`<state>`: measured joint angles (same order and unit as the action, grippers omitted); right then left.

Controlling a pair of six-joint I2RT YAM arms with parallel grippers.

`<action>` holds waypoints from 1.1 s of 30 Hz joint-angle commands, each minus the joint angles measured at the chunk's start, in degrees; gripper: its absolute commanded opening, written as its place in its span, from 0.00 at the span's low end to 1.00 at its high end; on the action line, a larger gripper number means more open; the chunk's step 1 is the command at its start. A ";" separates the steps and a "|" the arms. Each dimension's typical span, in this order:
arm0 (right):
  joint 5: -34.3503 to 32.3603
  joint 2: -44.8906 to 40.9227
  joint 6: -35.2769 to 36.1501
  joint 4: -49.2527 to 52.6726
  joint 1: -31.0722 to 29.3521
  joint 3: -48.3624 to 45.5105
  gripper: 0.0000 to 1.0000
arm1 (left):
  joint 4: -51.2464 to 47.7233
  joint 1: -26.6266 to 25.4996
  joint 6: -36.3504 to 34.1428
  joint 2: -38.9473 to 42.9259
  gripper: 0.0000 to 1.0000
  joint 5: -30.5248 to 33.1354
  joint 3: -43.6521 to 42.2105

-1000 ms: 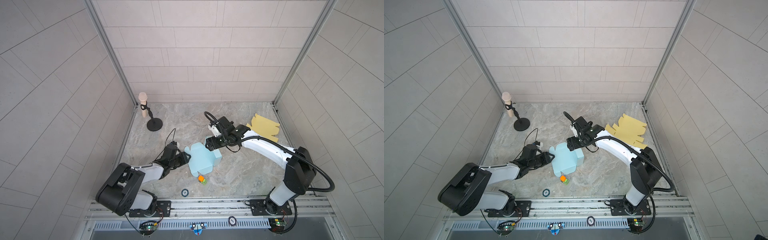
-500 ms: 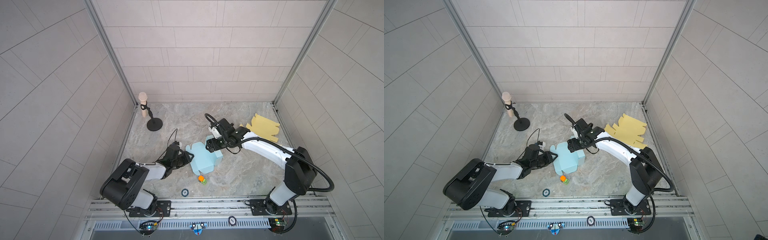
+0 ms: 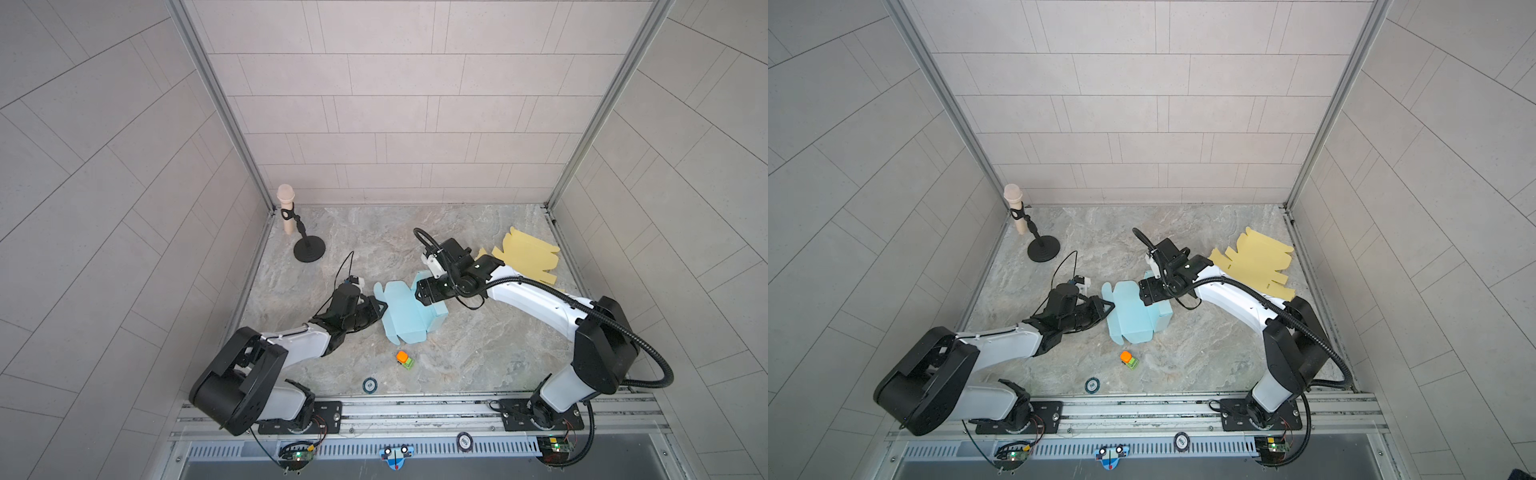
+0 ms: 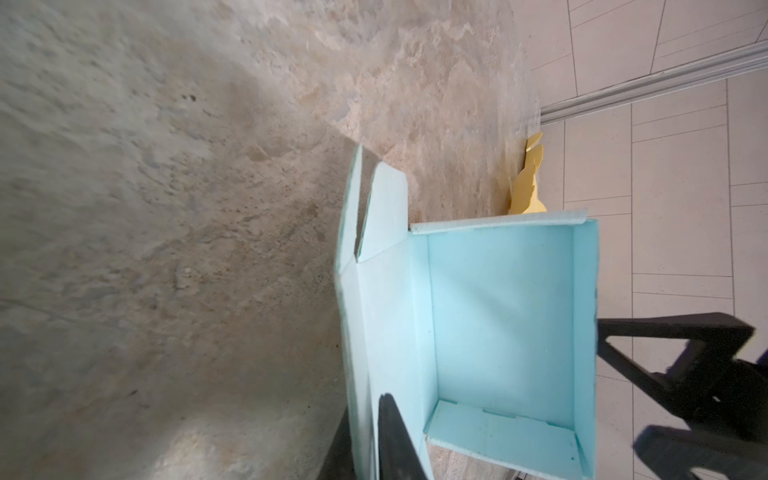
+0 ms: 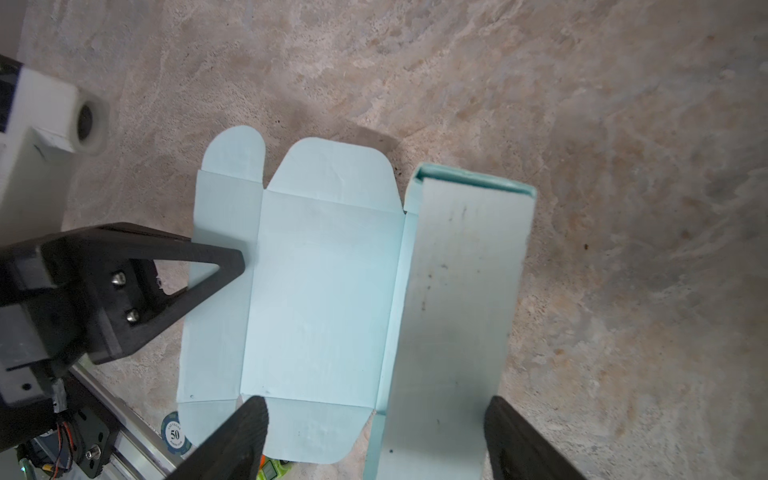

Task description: Fold the paper box

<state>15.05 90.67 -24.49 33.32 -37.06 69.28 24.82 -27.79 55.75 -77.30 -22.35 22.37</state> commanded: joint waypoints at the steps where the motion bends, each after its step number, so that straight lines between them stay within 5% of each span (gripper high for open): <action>1: -1.01 -2.93 -0.47 1.95 0.32 -0.74 0.84 | -6.79 -0.22 -2.09 2.79 0.11 1.73 3.26; 21: -4.56 -16.92 1.24 0.95 3.09 -9.41 0.84 | -34.03 -0.25 -18.20 0.67 0.04 5.96 25.50; 33: -2.37 -27.65 5.27 -18.26 5.20 -22.45 0.87 | -55.01 -3.08 -35.00 -9.03 0.03 7.11 46.41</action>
<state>11.64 65.08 -22.46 22.81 -31.92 48.38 -22.50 -29.69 27.40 -84.75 -15.75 64.97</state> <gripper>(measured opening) 0.868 0.054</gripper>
